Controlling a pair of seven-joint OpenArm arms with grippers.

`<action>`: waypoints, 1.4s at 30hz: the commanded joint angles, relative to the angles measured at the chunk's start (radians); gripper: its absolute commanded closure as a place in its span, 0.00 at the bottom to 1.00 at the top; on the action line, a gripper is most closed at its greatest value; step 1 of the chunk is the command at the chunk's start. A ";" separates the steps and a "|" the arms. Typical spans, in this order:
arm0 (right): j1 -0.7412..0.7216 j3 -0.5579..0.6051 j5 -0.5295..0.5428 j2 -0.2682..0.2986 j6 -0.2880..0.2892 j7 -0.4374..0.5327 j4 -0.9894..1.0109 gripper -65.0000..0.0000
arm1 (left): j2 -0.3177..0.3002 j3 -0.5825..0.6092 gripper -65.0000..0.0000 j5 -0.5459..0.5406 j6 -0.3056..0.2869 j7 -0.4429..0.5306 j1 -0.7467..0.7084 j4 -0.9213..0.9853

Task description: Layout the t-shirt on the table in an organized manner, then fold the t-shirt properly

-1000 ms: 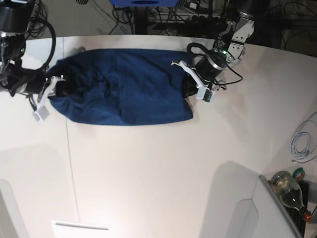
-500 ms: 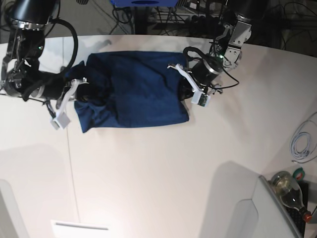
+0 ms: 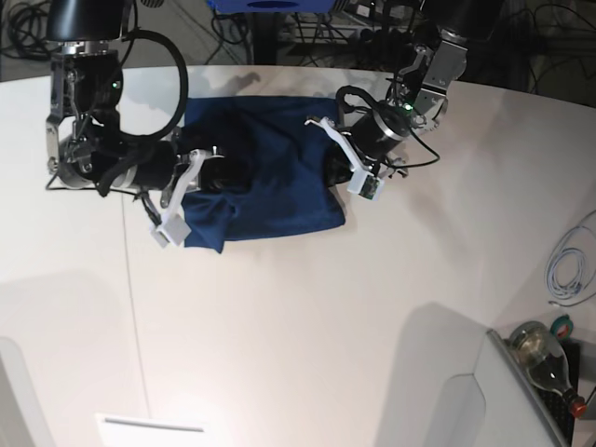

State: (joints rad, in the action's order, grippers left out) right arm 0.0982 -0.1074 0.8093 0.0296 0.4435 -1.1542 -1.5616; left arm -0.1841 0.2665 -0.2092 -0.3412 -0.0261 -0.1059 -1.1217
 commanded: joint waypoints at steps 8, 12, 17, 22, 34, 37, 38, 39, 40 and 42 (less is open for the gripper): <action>-0.015 0.091 0.022 -0.026 -0.051 0.067 -0.007 0.95 | -0.002 0.000 1.00 0.000 -0.002 0.008 0.005 -0.011; -0.025 0.142 0.022 -0.026 -0.087 0.112 0.026 0.95 | -0.002 0.000 1.00 0.000 -0.002 0.008 0.005 -0.014; -0.038 0.174 0.020 -0.026 -0.105 0.119 0.076 0.95 | -0.002 0.000 1.00 0.000 -0.002 0.008 0.004 -0.014; -0.039 0.173 0.020 -0.026 -0.105 0.119 0.085 0.95 | -0.002 -0.006 1.00 0.000 -0.002 0.008 0.001 -0.014; -0.047 0.171 0.020 -0.027 -0.107 0.119 0.086 0.91 | -0.019 -0.123 1.00 -0.011 -0.002 0.005 -0.061 -0.074; -0.053 0.171 0.025 -0.029 -0.107 0.119 0.114 0.72 | -0.022 -0.206 1.00 -0.002 -0.002 -0.062 -0.111 -0.174; -0.053 0.171 0.025 -0.029 -0.107 0.119 0.128 0.67 | -0.022 -0.237 1.00 -0.002 -0.002 -0.102 -0.130 -0.214; -0.058 0.171 0.025 -0.030 -0.107 0.121 0.135 0.62 | -0.022 -0.273 1.00 -0.002 -0.002 -0.136 -0.148 -0.249; -0.059 0.173 0.025 -0.030 -0.107 0.125 0.140 0.60 | -0.022 -0.313 1.00 0.000 -0.002 -0.162 -0.173 -0.281; -0.061 0.174 0.020 -0.044 -0.107 0.139 0.140 0.59 | -0.036 -0.390 1.00 0.000 -0.003 -0.189 -0.219 -0.332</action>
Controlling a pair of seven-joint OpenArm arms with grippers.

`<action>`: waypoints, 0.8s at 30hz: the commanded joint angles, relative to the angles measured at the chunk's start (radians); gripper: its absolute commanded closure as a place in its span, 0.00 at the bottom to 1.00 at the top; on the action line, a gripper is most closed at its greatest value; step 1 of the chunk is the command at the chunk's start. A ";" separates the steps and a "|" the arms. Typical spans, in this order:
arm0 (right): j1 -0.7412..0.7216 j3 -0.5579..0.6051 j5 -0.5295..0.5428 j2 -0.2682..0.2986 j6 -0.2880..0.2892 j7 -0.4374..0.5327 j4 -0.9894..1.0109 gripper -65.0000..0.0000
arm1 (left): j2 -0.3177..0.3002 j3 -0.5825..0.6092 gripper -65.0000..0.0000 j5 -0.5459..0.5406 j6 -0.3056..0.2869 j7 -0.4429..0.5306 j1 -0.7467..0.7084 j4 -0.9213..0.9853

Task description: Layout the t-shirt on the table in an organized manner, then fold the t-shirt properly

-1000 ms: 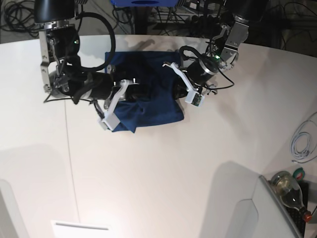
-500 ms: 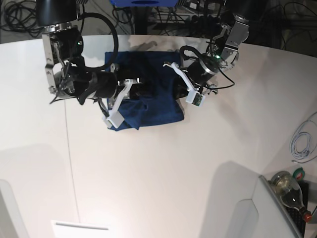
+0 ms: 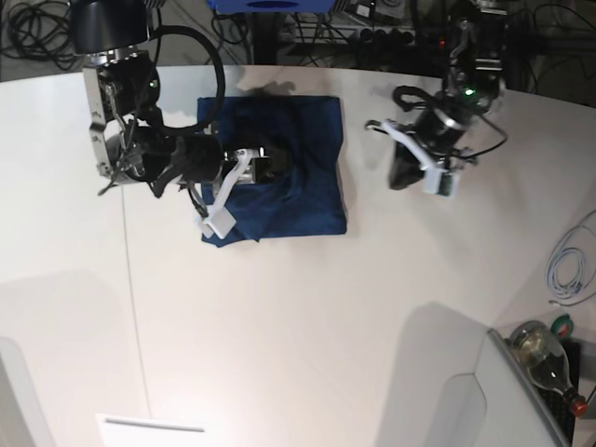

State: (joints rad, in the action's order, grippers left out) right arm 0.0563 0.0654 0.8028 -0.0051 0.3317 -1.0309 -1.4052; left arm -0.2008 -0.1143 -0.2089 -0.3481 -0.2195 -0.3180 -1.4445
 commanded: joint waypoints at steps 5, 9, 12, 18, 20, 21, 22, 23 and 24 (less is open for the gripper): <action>-0.040 0.086 0.025 -0.006 0.005 0.037 -0.015 0.58 | -0.078 -0.167 1.00 -0.001 0.002 -0.002 -0.139 -0.094; -0.046 0.172 0.000 -0.008 -0.041 0.111 0.025 0.58 | -0.104 -0.324 1.00 -0.001 0.002 -0.002 -0.215 -0.098; -0.074 0.236 -0.009 -0.008 -0.053 0.142 0.063 0.58 | -0.101 -0.456 1.00 -0.001 0.001 -0.002 -0.249 -0.094; -0.184 0.429 -0.009 -0.019 -0.055 0.194 0.175 0.59 | -0.105 -0.606 1.00 -0.001 -0.003 -0.002 -0.263 -0.038; -0.217 0.491 -0.009 -0.046 -0.055 0.197 0.200 0.59 | -0.105 -0.615 1.00 -0.001 -0.003 -0.002 -0.263 -0.029; -0.230 0.520 -0.009 -0.052 -0.062 0.188 0.198 0.59 | -0.105 -0.615 1.00 -0.001 -0.003 -0.002 -0.261 -0.023; -0.233 0.541 -0.009 -0.054 -0.087 0.174 0.183 0.59 | -0.105 -0.615 1.00 -0.001 -0.003 -0.002 -0.261 -0.020; -0.235 0.563 -0.009 -0.054 -0.138 0.162 0.143 0.59 | -0.105 -0.615 1.00 -0.001 -0.003 -0.002 -0.260 -0.017; -0.232 0.581 -0.009 -0.048 -0.191 0.157 0.096 0.59 | -0.105 -0.614 1.00 -0.001 -0.003 -0.002 -0.260 -0.017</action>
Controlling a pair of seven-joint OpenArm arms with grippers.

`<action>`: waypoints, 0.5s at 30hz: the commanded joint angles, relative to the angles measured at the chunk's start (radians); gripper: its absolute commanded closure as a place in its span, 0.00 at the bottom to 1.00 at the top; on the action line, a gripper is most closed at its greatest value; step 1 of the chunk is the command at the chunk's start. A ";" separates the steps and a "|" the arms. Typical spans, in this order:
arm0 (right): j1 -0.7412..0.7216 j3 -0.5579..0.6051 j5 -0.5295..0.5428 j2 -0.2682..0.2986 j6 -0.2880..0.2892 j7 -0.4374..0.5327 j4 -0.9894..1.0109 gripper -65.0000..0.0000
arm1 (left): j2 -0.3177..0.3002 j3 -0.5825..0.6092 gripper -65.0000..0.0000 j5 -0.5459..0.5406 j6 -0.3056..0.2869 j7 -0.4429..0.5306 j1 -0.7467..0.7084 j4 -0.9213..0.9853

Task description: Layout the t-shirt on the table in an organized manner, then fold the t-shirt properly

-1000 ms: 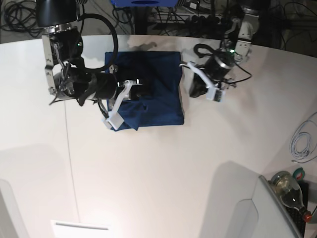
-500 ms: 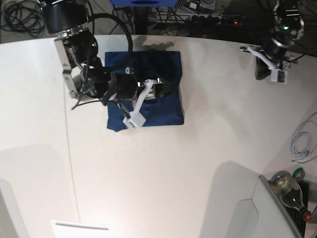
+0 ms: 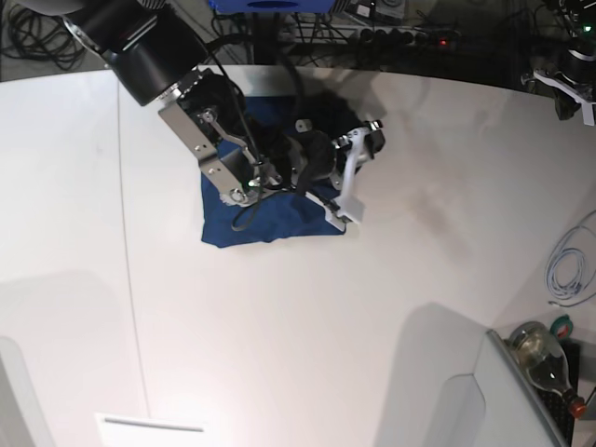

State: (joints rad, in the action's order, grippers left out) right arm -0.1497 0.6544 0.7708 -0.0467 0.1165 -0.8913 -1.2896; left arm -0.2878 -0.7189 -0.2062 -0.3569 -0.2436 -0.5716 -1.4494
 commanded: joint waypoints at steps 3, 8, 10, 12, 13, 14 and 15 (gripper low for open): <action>-0.009 0.029 0.023 0.058 -0.133 -0.007 -0.193 0.59 | -0.018 -0.008 1.00 -0.003 0.006 0.022 -0.003 -0.012; 0.040 -0.005 0.025 0.184 -0.288 0.010 -0.401 0.59 | -0.018 -0.008 1.00 -0.003 0.006 0.022 0.015 -0.001; 0.063 -0.060 0.023 0.213 -0.318 0.022 -0.397 0.60 | -0.018 -0.006 1.00 -0.003 0.006 0.022 0.015 0.002; 0.074 -0.104 0.023 0.235 -0.320 0.056 -0.356 0.65 | -0.017 -0.006 1.00 -0.003 0.006 0.022 0.017 0.002; 0.074 -0.110 0.023 0.244 -0.320 0.074 -0.339 0.71 | -0.017 -0.006 1.00 -0.003 0.006 0.022 0.017 0.002; 0.071 -0.106 0.023 0.252 -0.320 0.097 -0.321 0.82 | -0.015 -0.006 1.00 -0.003 0.006 0.022 0.017 0.002; 0.068 -0.103 0.023 0.256 -0.320 0.113 -0.304 0.91 | -0.015 -0.006 1.00 -0.003 0.006 0.022 0.017 0.002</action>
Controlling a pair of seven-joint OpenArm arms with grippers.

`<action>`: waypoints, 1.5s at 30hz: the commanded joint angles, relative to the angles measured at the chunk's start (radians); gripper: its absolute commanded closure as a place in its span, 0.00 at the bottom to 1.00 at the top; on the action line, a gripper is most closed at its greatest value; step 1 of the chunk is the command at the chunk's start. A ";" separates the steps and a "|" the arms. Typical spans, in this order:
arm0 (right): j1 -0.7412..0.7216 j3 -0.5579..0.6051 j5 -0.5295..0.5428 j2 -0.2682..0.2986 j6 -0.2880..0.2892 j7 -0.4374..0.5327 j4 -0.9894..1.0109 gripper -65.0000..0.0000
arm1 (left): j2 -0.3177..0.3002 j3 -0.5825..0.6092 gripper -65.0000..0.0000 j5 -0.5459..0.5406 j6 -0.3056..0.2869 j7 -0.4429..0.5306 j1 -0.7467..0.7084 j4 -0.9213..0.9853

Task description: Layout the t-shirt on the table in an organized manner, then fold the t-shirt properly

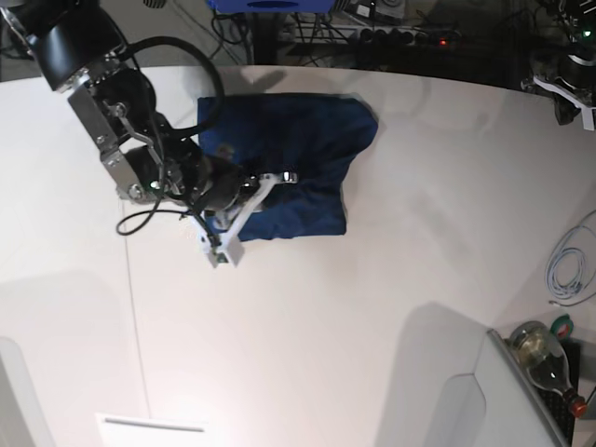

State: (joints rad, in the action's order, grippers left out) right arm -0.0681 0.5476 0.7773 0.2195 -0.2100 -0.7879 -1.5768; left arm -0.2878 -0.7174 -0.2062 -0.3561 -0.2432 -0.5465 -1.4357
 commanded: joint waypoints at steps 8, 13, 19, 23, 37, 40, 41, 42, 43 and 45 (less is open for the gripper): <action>-0.055 0.007 0.015 -0.047 0.008 0.028 0.138 0.98 | -0.014 -0.008 1.00 -0.003 0.006 0.021 -0.010 -0.012; -0.131 0.064 0.015 -0.113 0.010 0.028 0.198 0.98 | -0.012 -0.008 1.00 -0.003 0.006 0.021 -0.011 -0.012; -0.252 0.157 0.015 -0.231 0.010 0.100 0.367 0.98 | -0.011 -0.008 1.00 -0.003 0.006 0.021 -0.010 -0.014; -0.276 0.173 0.017 -0.216 -0.009 0.035 0.293 0.97 | -0.012 -0.008 1.00 -0.003 0.006 0.021 -0.010 -0.012; -0.209 0.139 0.018 0.080 -0.133 0.060 0.224 0.98 | -0.012 -0.006 1.00 -0.003 0.006 0.021 0.010 0.002; -0.210 0.139 0.017 0.116 -0.133 0.061 0.257 0.98 | -0.012 -0.006 1.00 -0.003 0.006 0.021 0.012 0.013; -0.212 0.139 0.017 0.130 -0.133 0.061 0.267 0.98 | -0.012 -0.006 1.00 -0.003 0.006 0.021 0.012 0.016; -0.212 0.139 0.017 0.140 -0.133 0.063 0.272 0.98 | -0.012 -0.006 1.00 -0.003 0.006 0.021 0.012 0.017; -0.213 0.141 0.017 0.153 -0.131 0.063 0.276 0.98 | -0.012 -0.006 1.00 -0.003 0.006 0.021 0.012 0.017; -0.213 0.141 0.017 0.168 -0.131 0.063 0.275 0.98 | -0.012 -0.006 1.00 -0.003 0.006 0.021 0.010 0.017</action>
State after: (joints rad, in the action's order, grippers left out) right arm -0.2569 0.6937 0.7929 0.3790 -0.3435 -0.7357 -1.2873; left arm -0.2829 -0.7166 -0.2062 -0.3561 -0.2436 -0.5293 -1.4040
